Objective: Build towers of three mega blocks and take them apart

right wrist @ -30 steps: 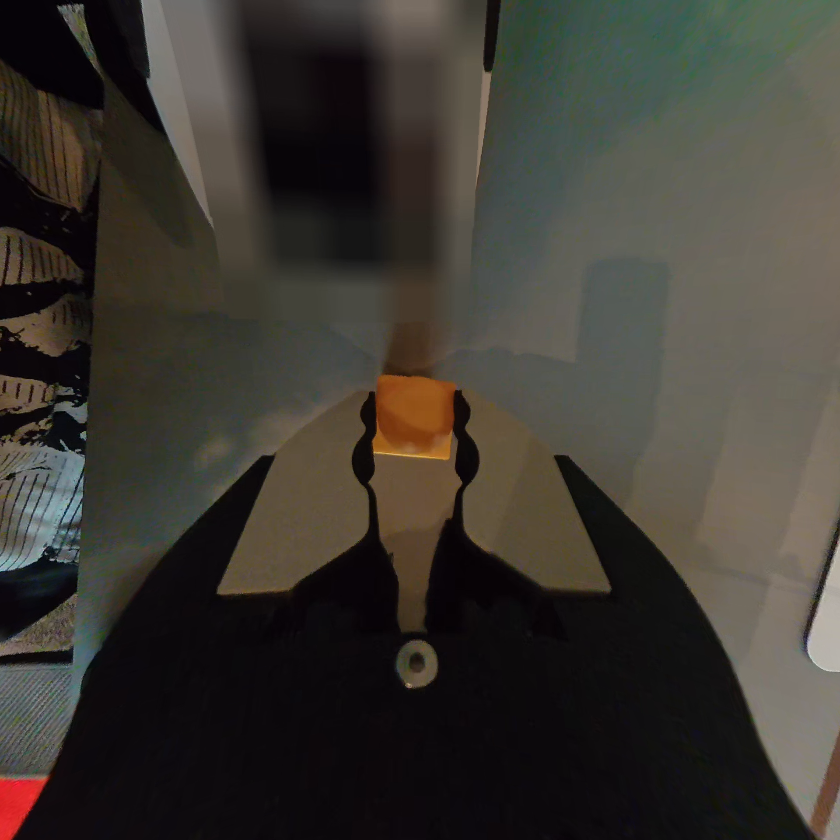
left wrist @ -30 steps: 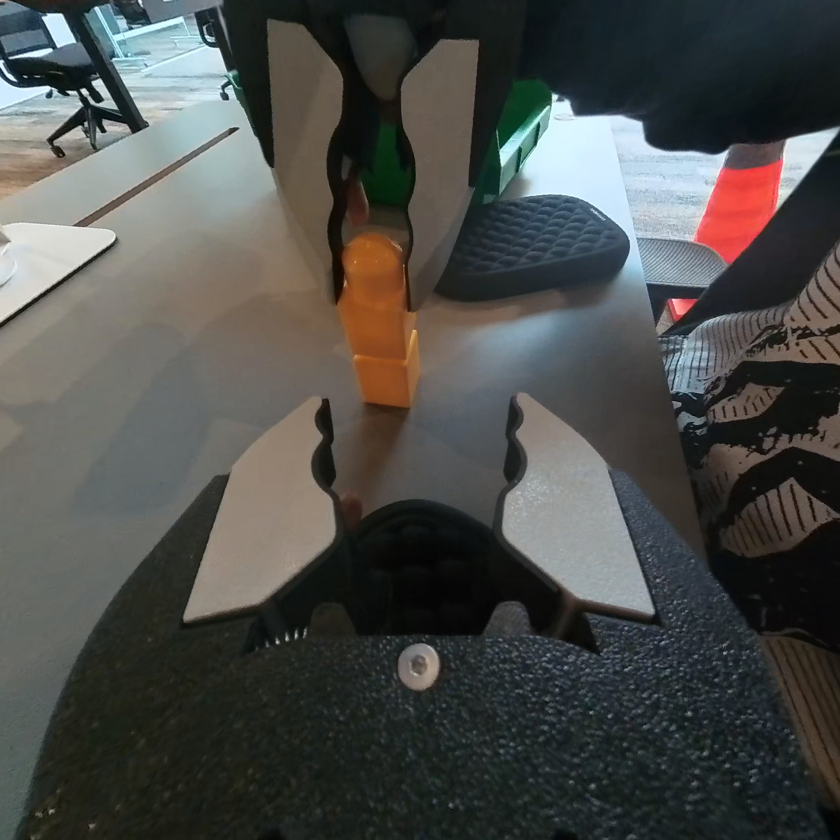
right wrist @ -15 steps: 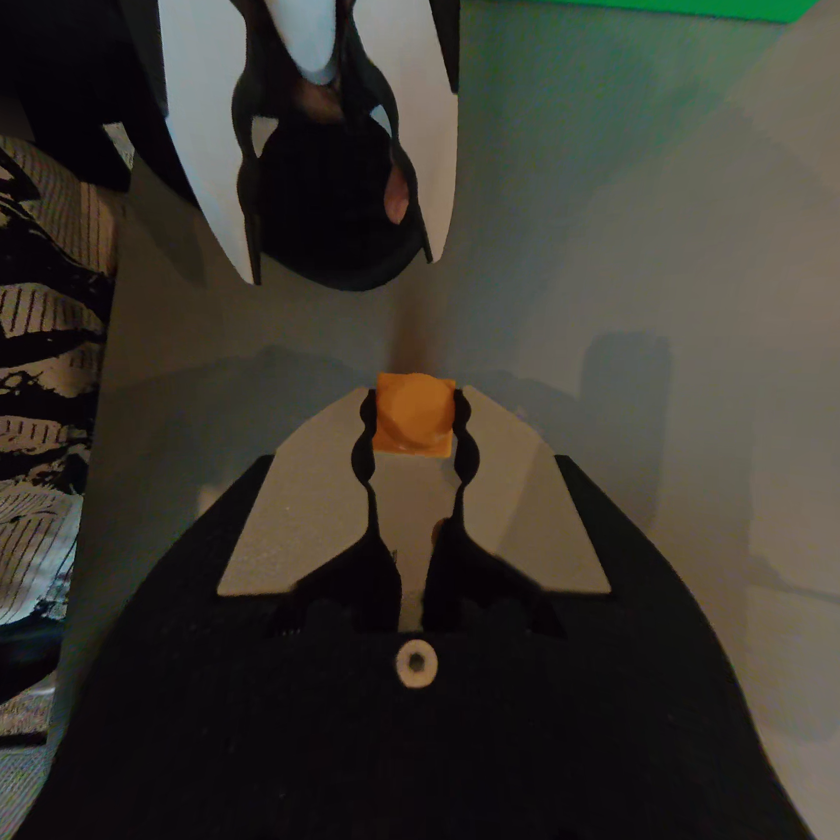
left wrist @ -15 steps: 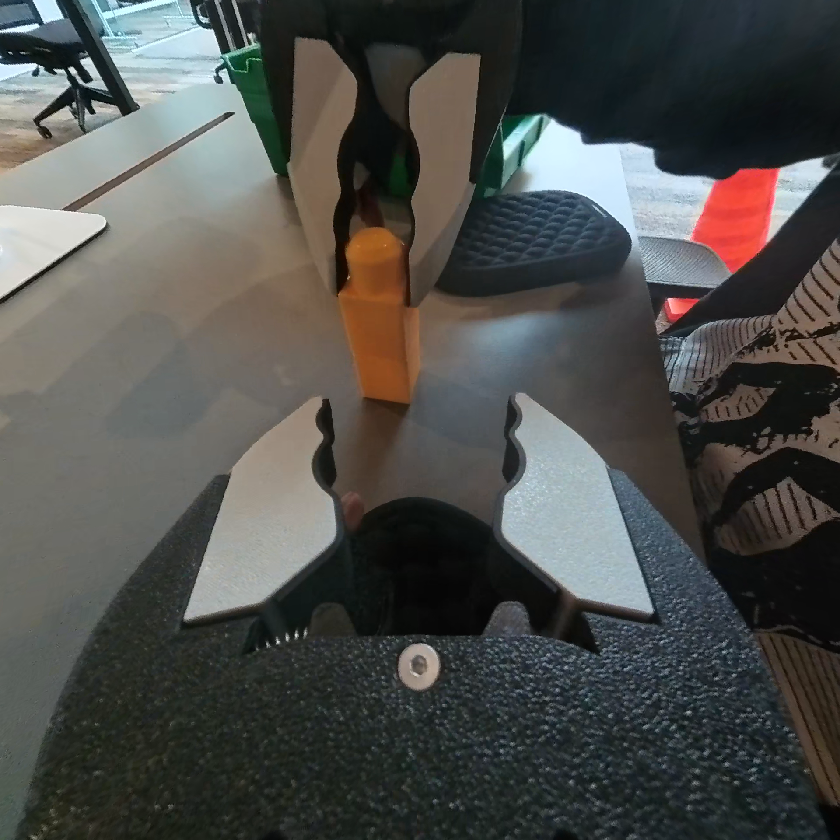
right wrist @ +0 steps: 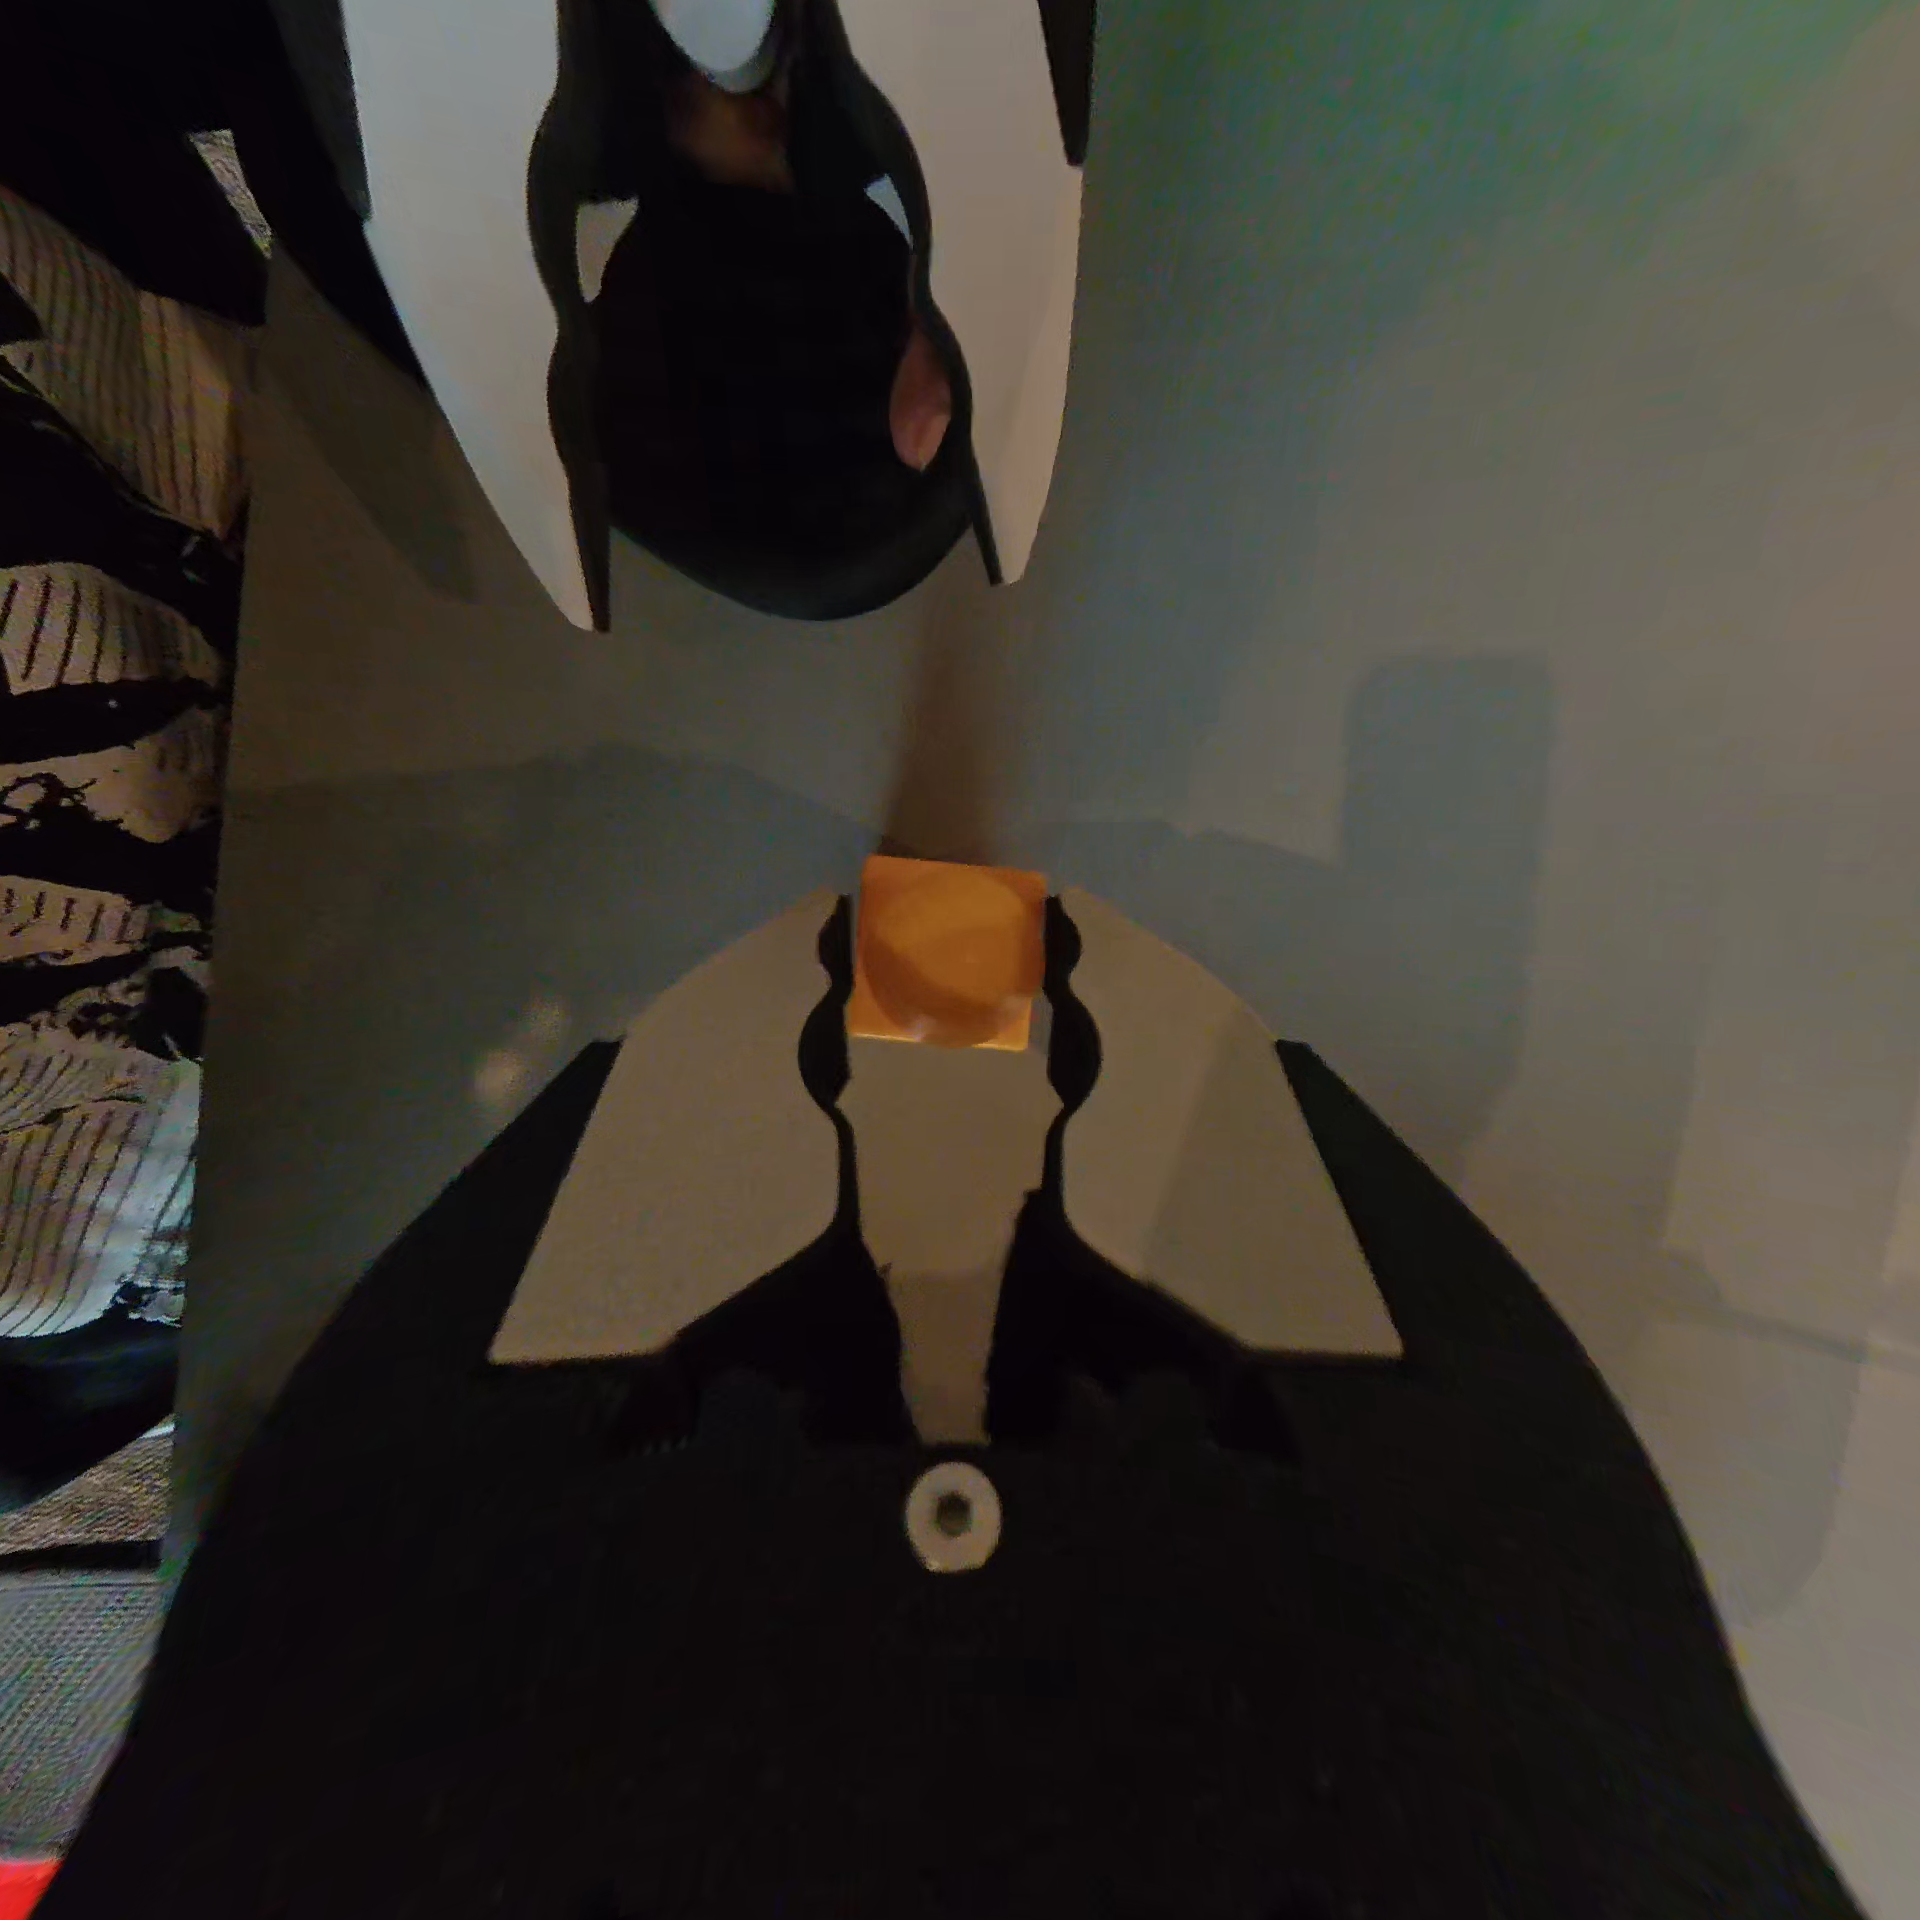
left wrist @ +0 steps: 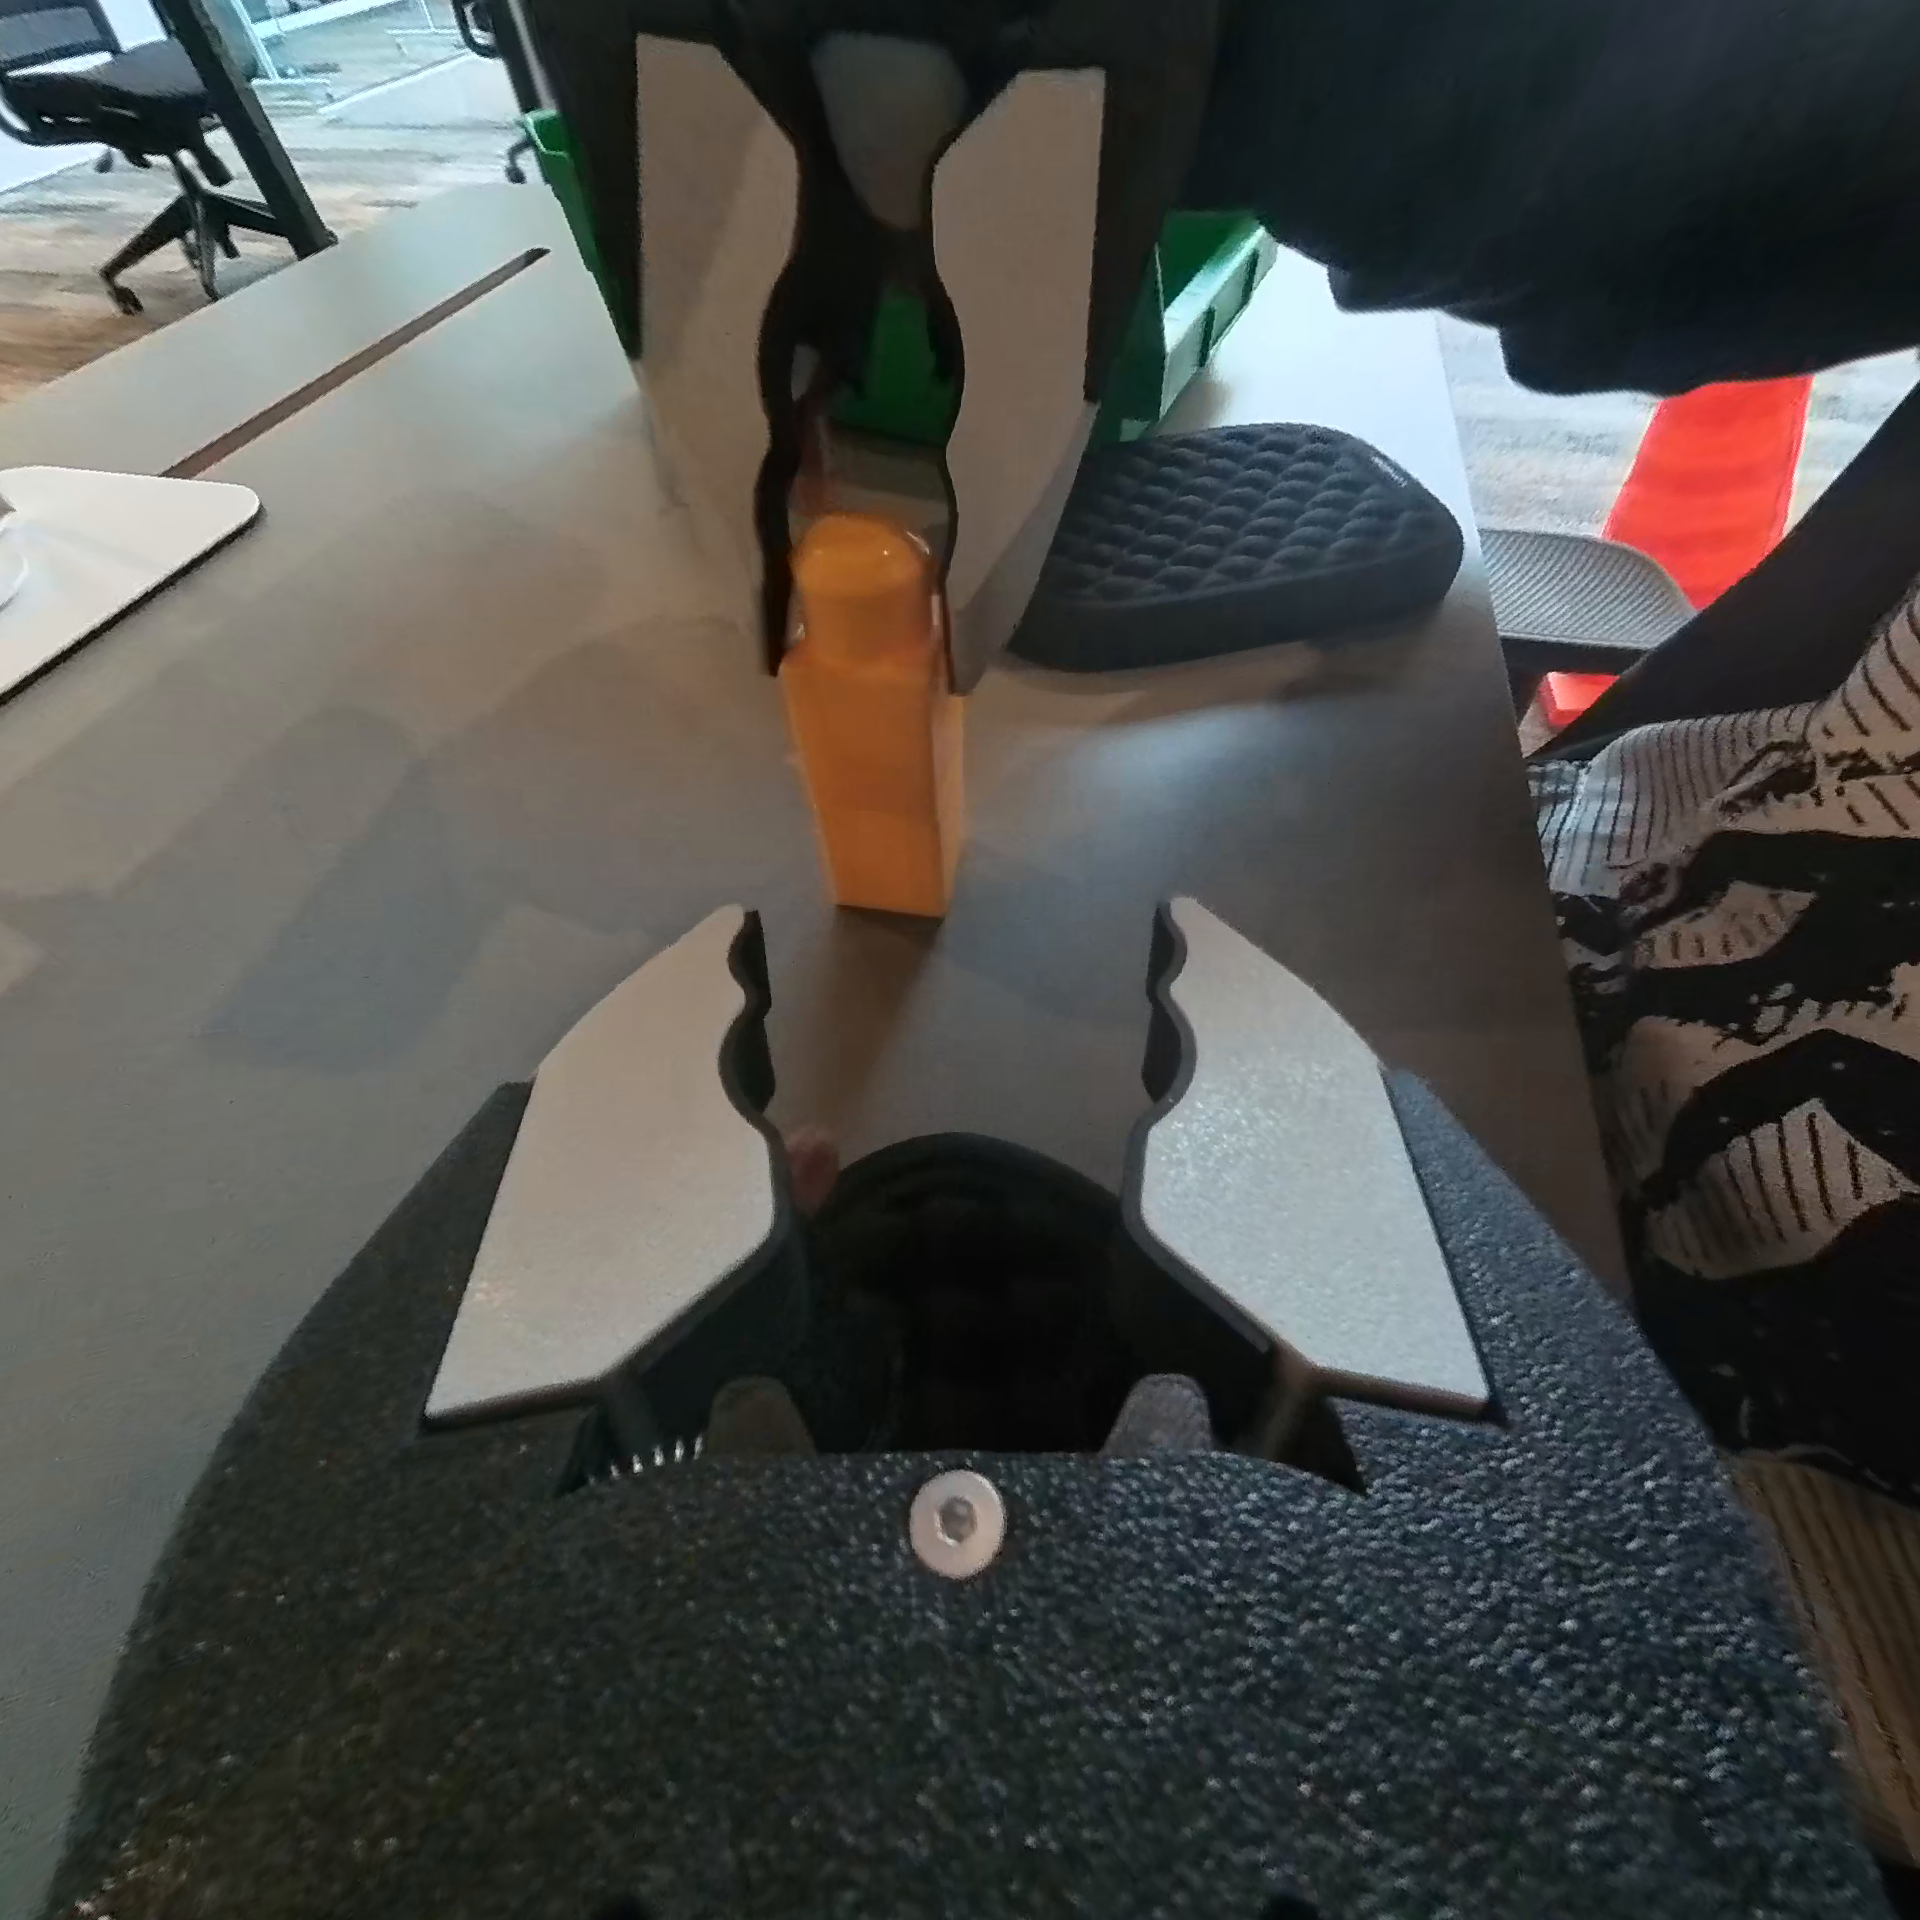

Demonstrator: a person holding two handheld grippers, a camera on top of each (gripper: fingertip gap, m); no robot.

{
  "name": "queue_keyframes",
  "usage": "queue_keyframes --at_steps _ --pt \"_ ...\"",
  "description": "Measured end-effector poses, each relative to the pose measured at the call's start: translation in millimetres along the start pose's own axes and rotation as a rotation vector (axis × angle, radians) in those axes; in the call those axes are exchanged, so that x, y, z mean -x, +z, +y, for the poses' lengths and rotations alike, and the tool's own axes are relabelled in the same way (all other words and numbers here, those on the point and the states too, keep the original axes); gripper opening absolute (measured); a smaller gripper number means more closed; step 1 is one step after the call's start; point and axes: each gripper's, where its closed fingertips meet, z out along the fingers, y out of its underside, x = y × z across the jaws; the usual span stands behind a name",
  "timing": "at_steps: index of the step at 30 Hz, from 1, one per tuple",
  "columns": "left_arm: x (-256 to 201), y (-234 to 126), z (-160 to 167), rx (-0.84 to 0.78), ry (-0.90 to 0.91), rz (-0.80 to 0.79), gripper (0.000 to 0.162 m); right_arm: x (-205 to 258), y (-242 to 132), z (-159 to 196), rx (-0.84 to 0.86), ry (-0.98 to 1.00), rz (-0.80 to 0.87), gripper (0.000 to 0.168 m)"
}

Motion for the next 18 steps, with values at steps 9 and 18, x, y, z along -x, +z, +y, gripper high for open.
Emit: queue_keyframes --at_steps 9,18 --pt "-1 1 1 0.008 0.032 -0.021 0.07 -19 -35 -24 -0.171 0.07 0.159 0.076" --pt "7 -7 -8 -0.068 0.018 -0.081 0.063 -5 -69 -15 -0.594 0.236 0.443 0.071"
